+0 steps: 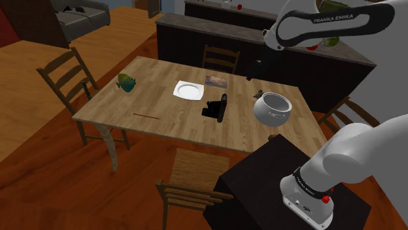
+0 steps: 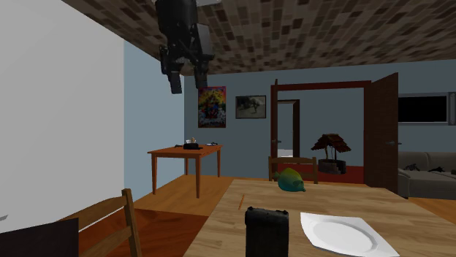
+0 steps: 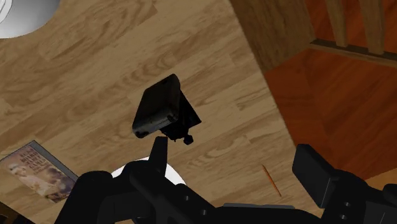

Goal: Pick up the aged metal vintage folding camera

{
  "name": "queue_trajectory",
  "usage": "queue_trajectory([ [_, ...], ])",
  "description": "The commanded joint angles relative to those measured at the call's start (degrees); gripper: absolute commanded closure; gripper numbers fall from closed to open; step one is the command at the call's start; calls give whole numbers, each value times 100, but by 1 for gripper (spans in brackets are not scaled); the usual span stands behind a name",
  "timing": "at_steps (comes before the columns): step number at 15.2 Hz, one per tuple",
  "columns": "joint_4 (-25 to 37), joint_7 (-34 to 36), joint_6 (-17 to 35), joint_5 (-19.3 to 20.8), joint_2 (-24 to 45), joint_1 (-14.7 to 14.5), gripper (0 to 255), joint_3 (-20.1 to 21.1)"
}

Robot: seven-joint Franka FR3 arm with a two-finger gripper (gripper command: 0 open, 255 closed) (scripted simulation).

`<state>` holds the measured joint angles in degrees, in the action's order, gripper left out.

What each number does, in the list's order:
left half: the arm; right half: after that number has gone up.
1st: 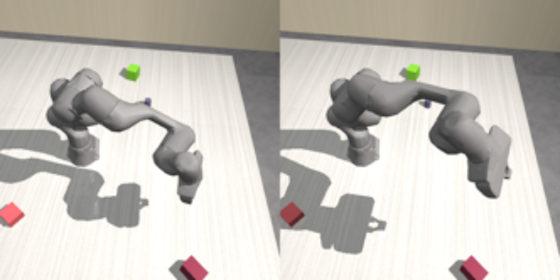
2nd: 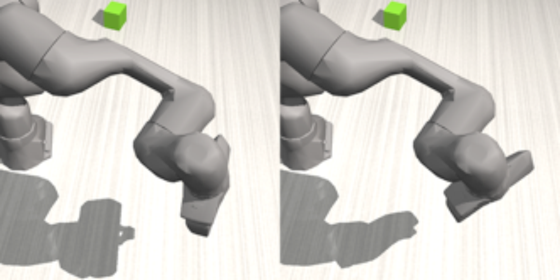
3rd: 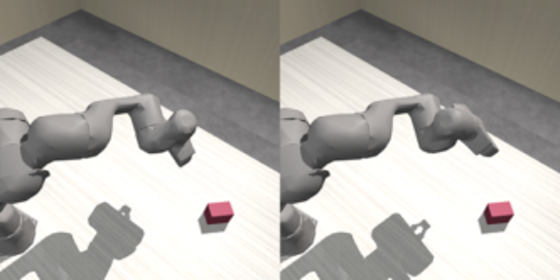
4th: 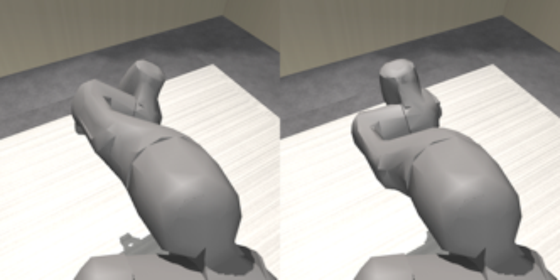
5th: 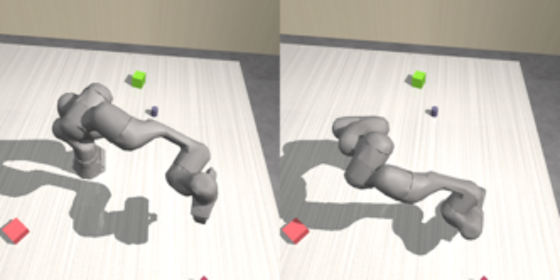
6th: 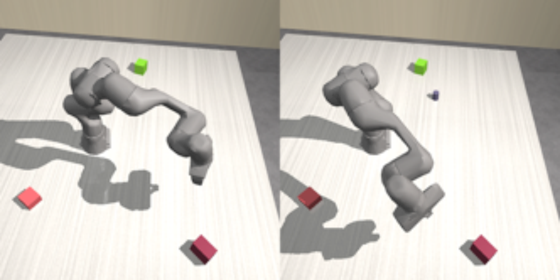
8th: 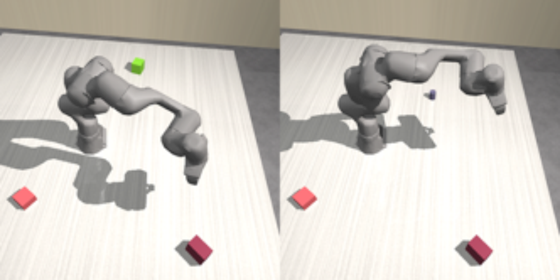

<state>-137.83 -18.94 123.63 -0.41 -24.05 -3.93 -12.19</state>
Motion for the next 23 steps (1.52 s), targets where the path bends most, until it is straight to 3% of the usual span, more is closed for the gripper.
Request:
queue_trajectory([
  [1, 75, -325, 347, -93, 445, -77, 0, -141],
  [11, 849, -2011, 1531, -1109, 2693, -362, 0, -432],
  [17, 1680, -2984, 1879, -1798, 4081, -212, 0, -203],
  [23, 2747, -3647, 2024, -2134, 5428, 48, 0, 154],
])
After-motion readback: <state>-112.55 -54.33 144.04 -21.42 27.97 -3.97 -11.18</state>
